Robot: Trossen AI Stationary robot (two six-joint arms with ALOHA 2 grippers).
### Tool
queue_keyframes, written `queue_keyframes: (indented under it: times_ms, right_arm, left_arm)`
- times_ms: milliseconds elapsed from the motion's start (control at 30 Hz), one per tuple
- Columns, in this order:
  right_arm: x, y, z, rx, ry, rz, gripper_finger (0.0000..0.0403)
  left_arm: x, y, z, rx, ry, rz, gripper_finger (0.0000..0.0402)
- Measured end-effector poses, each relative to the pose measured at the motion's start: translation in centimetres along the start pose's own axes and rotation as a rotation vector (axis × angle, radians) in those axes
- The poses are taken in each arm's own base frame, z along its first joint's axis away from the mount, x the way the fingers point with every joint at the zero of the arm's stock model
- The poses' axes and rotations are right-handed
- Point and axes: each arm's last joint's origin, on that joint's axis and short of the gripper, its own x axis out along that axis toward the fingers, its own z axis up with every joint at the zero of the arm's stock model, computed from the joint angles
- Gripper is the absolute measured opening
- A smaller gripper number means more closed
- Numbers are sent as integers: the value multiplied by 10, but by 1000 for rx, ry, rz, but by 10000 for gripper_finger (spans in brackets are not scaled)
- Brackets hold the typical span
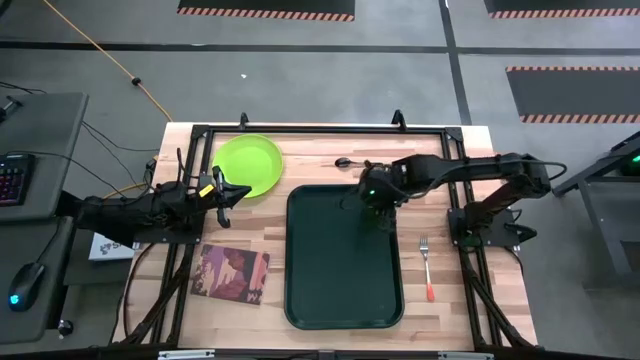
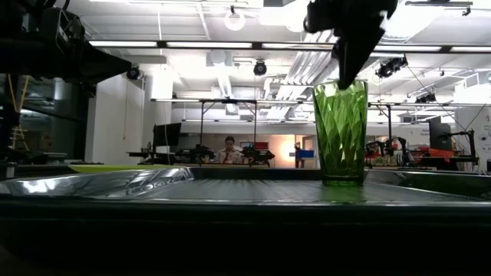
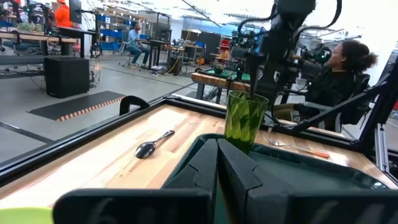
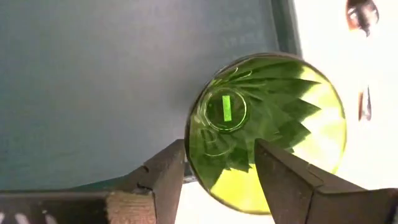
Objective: Pick and place plate/cup/fork/spoon on tray
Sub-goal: Put the green cup on the black serving tray, then put the green plate on the black serving tray to the bottom of the green cup
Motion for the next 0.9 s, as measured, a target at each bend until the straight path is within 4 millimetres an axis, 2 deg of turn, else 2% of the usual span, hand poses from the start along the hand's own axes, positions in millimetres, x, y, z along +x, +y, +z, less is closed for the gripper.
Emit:
queue_keyframes:
  times_ms: [167,367,500,633,800,900]
  right_arm:
    - [-29,-3,-13,12,-100,22,186]
    - [-67,-5,-36,125,-208,100,186]
    - [-81,-3,-58,212,-206,44,186]
    - [-69,0,-82,311,-192,-63,185]
    - [-27,0,-112,398,-91,-106,185]
    - [-4,0,-122,409,-74,-93,185]
  left_arm:
    - [0,0,0,0,-1,0,3]
    - [0,0,0,0,0,0,3]
    - [0,0,0,0,0,0,3]
    - [0,0,0,0,-1,0,3]
    - [0,0,0,0,-1,0,3]
    - [0,0,0,0,0,0,3]
